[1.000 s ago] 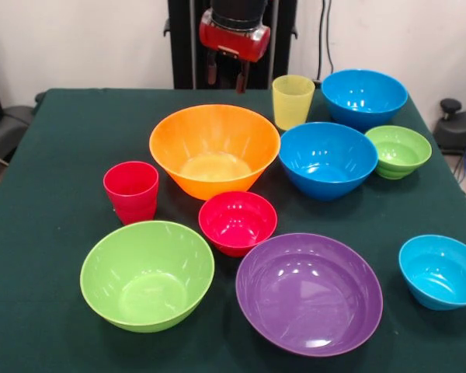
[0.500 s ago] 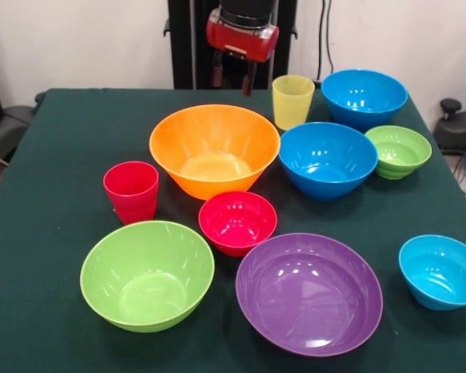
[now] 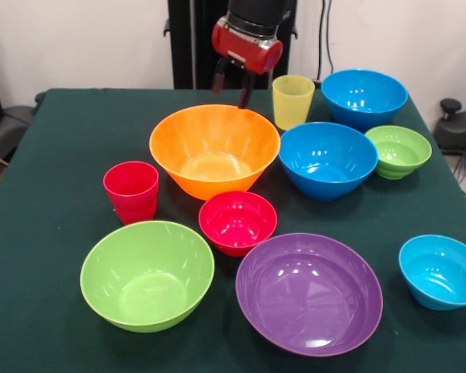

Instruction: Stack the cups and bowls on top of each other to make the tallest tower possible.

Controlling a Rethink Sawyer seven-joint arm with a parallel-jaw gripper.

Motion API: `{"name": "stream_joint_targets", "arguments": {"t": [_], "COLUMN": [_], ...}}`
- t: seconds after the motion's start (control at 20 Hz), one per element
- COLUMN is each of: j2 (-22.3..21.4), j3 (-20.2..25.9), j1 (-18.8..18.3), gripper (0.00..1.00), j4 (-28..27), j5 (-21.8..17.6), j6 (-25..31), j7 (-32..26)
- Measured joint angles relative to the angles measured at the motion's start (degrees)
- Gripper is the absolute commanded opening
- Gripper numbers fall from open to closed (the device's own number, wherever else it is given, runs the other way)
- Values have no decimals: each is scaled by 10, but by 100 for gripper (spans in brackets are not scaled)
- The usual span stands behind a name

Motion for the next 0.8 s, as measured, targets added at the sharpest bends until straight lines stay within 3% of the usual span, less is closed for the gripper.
{"name": "stream_joint_targets", "arguments": {"t": [0.1,0.4,0.6,0.8], "j2": [5,45,64,86], "j3": [-3,-21,-29,-38], "j1": [-1,-14,-13,-13], "gripper": [100,100,100,100], "j4": [0,-17,-18,-18], "j5": [-1,-76,-86,-80], "j6": [-5,-16,-40,-98], "j7": [5,6,6,6]}}
